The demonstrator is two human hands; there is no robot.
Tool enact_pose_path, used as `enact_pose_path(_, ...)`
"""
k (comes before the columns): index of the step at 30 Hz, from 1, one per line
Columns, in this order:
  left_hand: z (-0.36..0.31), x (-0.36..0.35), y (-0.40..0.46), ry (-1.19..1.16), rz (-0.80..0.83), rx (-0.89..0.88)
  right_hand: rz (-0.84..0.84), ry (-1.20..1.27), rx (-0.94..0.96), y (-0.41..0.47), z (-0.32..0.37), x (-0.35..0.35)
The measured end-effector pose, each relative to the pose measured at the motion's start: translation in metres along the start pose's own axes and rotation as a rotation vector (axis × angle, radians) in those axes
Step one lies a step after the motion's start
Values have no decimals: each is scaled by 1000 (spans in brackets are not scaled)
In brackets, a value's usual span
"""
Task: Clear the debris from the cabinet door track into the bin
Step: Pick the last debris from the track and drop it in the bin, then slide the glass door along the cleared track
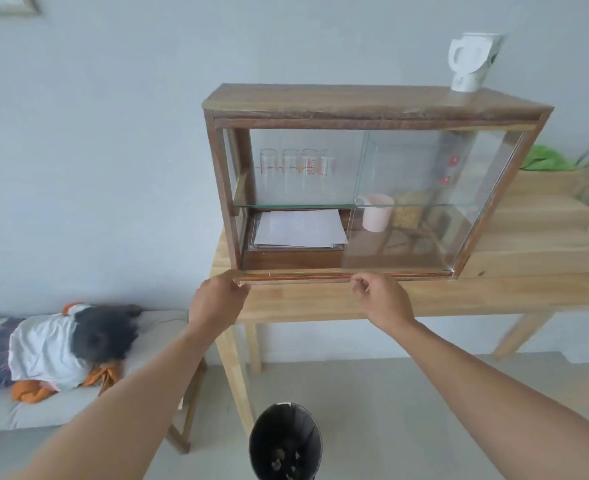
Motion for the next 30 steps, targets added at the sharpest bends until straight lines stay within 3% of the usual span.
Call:
enact_pose_path(7,-17,34,37,-67,-154,-60,-327,-151,220,36,21,79)
enact_pose_path(11,-21,31,45,-130,-228,-82,-499,-354,342,55,25,106)
enact_pose_path(18,-33,22,49,-146,-315,-173,-605,-627,500,92,26,115)
enact_pose_path(30,-25,9,53,-151,-310,-210,-644,-657,558,92,49,90)
Point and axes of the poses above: each hand's wrist, its own y-axis towards the middle knuckle, its own x-axis out of the back of the hand, z = x × y, the point moved 8 cm from there along y, towards the middle knuckle, and after that the axes turned 15 degrees about -x, right-handed, at the moved point
